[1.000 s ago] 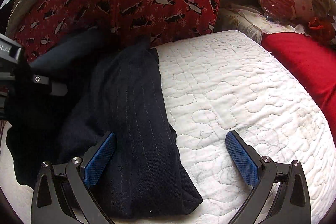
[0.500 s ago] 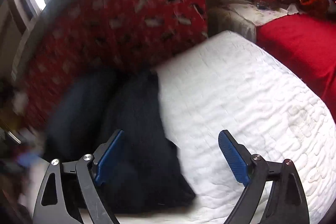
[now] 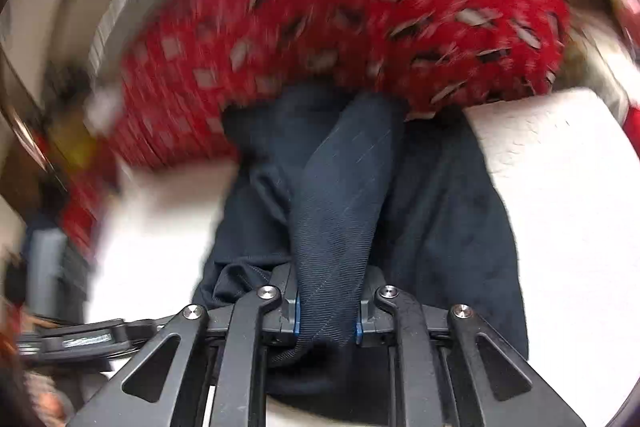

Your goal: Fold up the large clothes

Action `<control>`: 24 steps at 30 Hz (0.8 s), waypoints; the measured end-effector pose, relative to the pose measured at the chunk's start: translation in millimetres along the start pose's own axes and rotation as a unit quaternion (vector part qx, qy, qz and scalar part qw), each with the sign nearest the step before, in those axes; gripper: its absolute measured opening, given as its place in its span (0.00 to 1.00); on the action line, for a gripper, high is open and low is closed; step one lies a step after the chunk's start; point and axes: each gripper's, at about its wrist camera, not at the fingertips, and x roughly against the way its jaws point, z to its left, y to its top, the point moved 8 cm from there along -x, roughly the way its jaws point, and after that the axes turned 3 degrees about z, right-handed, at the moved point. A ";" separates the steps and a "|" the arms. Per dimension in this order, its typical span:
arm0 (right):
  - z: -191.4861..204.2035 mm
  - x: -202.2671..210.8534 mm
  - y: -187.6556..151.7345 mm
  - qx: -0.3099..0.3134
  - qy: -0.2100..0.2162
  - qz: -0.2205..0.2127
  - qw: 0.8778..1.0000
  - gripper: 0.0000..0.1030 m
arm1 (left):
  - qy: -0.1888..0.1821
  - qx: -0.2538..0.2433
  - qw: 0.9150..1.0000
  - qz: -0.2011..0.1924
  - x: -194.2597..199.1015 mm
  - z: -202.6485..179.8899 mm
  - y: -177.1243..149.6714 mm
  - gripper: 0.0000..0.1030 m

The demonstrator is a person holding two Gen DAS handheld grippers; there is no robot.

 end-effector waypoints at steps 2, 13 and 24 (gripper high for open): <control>-32.7 9.4 -7.6 -0.073 0.026 -0.016 0.997 0.15 | 0.018 -0.021 1.000 -0.001 -6.8 -9.2 -1.3 0.63; -76.7 39.5 -4.6 -0.144 -0.018 -0.067 0.987 0.45 | 0.041 -0.057 0.998 0.006 -9.2 -5.4 -6.1 0.63; -12.0 -76.8 76.6 0.000 -0.107 0.016 0.994 0.37 | 0.056 -0.060 0.996 -0.018 -18.0 -20.6 19.3 0.63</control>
